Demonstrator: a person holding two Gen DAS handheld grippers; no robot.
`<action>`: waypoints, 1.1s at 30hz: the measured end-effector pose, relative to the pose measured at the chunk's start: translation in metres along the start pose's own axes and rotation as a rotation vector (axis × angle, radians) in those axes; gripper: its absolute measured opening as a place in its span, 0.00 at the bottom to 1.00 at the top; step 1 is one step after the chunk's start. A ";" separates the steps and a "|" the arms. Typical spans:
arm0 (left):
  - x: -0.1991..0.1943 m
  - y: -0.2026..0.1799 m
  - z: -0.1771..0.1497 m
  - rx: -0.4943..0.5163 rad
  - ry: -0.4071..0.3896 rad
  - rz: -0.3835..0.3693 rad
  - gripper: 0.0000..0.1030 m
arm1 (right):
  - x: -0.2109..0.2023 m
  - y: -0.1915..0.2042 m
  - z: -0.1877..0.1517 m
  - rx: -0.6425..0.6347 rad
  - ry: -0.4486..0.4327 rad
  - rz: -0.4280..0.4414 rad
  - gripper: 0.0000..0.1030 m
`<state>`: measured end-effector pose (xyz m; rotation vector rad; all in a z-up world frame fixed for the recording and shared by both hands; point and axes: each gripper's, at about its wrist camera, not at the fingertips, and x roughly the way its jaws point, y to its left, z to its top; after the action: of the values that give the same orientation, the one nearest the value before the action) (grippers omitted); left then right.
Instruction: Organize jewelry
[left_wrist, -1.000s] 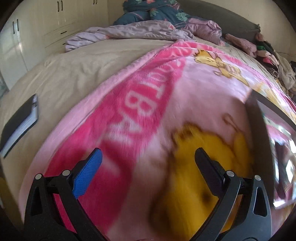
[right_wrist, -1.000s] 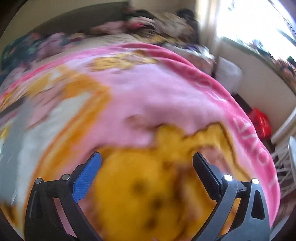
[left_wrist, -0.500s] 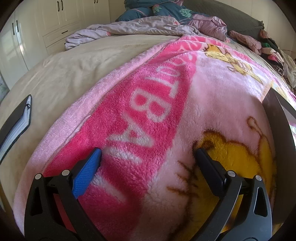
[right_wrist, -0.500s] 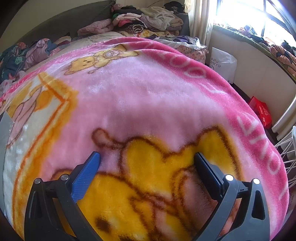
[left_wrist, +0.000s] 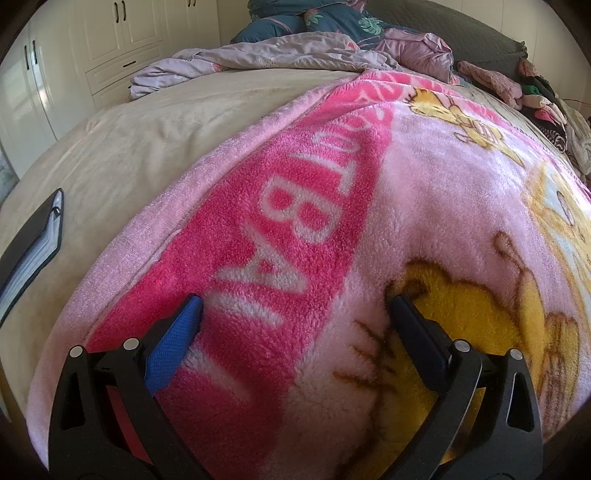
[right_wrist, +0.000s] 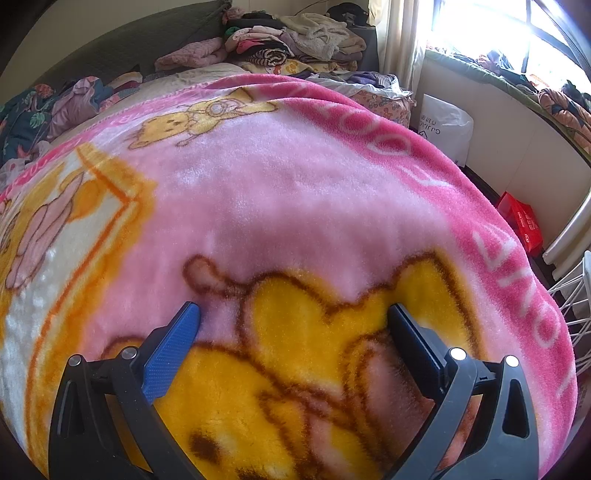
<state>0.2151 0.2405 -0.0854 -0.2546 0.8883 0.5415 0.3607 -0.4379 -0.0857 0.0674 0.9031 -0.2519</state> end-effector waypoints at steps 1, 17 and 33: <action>0.000 0.000 0.000 0.000 0.000 0.000 0.90 | 0.001 0.000 0.001 0.000 0.000 0.000 0.95; 0.000 0.000 0.000 0.001 0.000 0.001 0.90 | 0.002 0.001 0.002 0.000 0.000 0.001 0.95; 0.000 0.001 0.000 -0.002 -0.005 0.000 0.90 | 0.000 0.000 -0.001 0.000 -0.001 0.000 0.95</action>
<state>0.2142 0.2413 -0.0854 -0.2544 0.8831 0.5429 0.3598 -0.4376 -0.0858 0.0674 0.9025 -0.2519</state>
